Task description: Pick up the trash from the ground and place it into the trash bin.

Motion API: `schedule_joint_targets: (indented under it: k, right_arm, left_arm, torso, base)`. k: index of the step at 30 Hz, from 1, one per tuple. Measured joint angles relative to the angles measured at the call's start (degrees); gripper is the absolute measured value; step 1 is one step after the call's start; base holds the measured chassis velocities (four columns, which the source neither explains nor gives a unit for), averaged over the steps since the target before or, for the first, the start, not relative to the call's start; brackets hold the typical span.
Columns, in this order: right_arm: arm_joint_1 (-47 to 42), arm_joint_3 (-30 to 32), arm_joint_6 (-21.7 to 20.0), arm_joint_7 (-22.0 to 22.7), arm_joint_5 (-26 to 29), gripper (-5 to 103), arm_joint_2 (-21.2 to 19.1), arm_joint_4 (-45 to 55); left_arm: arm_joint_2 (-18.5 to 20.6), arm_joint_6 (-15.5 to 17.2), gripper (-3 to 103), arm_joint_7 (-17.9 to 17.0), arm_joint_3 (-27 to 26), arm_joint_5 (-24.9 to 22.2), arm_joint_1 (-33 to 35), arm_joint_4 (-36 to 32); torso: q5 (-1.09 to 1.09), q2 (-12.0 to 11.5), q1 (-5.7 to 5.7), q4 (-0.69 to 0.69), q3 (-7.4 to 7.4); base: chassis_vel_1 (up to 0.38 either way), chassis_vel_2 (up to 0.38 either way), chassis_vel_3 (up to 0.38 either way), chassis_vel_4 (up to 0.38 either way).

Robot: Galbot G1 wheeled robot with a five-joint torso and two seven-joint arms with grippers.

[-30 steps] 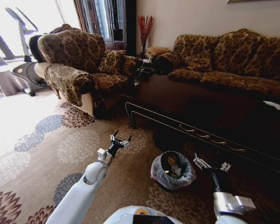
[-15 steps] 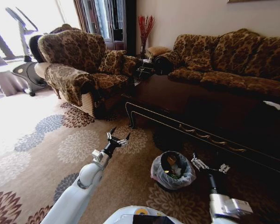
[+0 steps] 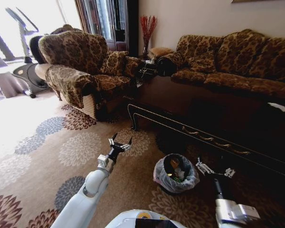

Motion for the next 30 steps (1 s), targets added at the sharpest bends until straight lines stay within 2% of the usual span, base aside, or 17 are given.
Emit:
schedule_joint_targets:
  k: [2,13,20,25,30]
  right_arm:
    - [0.8,-1.9,0.2,0.0,-1.3,100,0.8,-0.8]
    - [3.0,-3.7,-0.8,0.2,-1.9,100,1.3,-1.3]
    - [3.6,-4.1,-1.1,0.9,-2.0,100,1.9,-0.7]
    - [3.2,-4.0,-0.9,1.0,-1.9,100,1.6,-0.3]
    - [2.8,-5.0,-0.3,1.1,-2.3,100,1.4,-0.3]
  left_arm:
    - [-2.1,0.0,100,0.3,-1.3,0.9,1.8,-0.5]
    - [-6.1,-1.0,100,3.1,-4.8,4.8,5.8,-2.0]
    - [-13.5,-3.5,100,5.1,-6.5,9.5,12.5,-3.4]
    - [-15.7,-4.0,100,5.6,-7.0,11.3,13.2,-4.2]
    - [-18.1,-6.3,100,7.1,-9.3,13.5,10.3,-3.4]
  torso:
    - [0.00,0.0,0.00,0.00,0.00]
    - [0.00,0.0,0.00,-0.01,0.00]
    - [0.00,0.0,0.00,0.00,0.00]
    - [0.00,0.0,0.00,0.00,0.00]
    - [0.00,0.0,0.00,0.00,0.00]
  base:
    - [0.000,0.000,0.000,0.000]
    - [0.000,0.000,0.000,0.000]
    - [0.000,0.000,0.000,0.000]
    - [0.000,0.000,0.000,0.000]
    - [0.000,0.000,0.000,0.000]
